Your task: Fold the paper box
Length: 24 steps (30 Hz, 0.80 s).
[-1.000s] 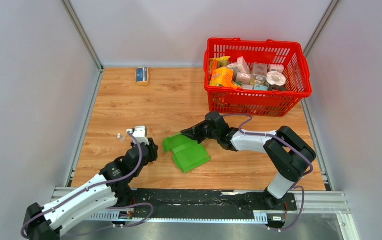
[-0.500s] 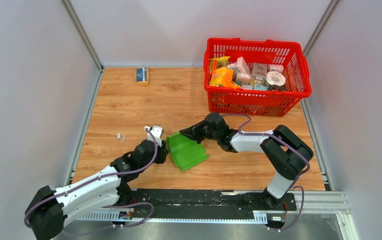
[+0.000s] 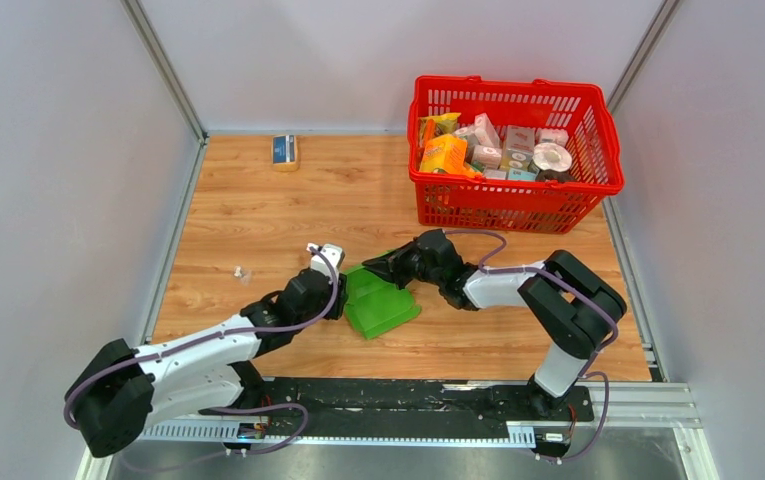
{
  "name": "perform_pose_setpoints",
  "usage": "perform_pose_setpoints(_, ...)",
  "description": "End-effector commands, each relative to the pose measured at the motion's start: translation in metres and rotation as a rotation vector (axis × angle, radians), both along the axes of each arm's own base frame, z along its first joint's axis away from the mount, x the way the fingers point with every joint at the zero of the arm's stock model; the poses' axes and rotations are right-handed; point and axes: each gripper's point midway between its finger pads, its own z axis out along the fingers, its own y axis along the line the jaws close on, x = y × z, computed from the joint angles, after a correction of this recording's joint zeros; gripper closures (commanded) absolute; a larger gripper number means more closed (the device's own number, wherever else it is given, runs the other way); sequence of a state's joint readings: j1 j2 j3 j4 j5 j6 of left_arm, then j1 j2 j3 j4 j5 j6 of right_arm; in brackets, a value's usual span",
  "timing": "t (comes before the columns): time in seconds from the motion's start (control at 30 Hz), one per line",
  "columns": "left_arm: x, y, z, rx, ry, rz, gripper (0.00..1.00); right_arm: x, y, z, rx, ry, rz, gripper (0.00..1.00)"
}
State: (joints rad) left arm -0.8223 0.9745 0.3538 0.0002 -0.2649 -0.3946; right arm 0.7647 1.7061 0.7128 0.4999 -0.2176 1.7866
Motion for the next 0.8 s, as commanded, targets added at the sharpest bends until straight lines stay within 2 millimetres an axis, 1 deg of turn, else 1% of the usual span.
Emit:
perform_pose_setpoints(0.0, 0.025, -0.009, 0.024, -0.044, -0.072, 0.069, 0.55, 0.004, -0.001, -0.001, 0.01, -0.056, -0.021, 1.0)
perform_pose_setpoints(0.13, 0.026, -0.013, 0.018, -0.072, -0.089, 0.097, 0.54, 0.004, -0.004, -0.008, -0.026, -0.072, -0.023, 1.0)
perform_pose_setpoints(0.2, 0.027, -0.009, 0.017, -0.071, -0.122, 0.127, 0.54, 0.002, -0.005, -0.015, -0.045, -0.073, -0.025, 1.0)
perform_pose_setpoints(0.33, 0.024, -0.012, 0.016, -0.082, -0.168, 0.122, 0.55, -0.002, -0.005, -0.023, -0.069, -0.09, -0.021, 1.0)
perform_pose_setpoints(0.47, 0.023, -0.013, 0.007, -0.067, -0.176, 0.128, 0.56, -0.007, -0.007, -0.033, -0.09, -0.082, -0.033, 1.0)
perform_pose_setpoints(0.6, 0.019, -0.013, 0.001, -0.056, -0.172, 0.149, 0.55, -0.007, -0.011, -0.037, -0.106, -0.094, -0.051, 1.0)
perform_pose_setpoints(0.63, 0.017, -0.011, -0.002, -0.05, -0.17, 0.15, 0.55, -0.007, -0.013, -0.039, -0.11, -0.096, -0.055, 1.0)
perform_pose_setpoints(0.7, 0.015, -0.012, -0.003, -0.072, -0.172, 0.155, 0.54, -0.01, -0.015, -0.043, -0.121, -0.096, -0.053, 1.0)
perform_pose_setpoints(0.77, 0.013, -0.012, -0.004, -0.086, -0.174, 0.155, 0.54, -0.013, -0.016, -0.043, -0.119, -0.098, -0.052, 1.0)
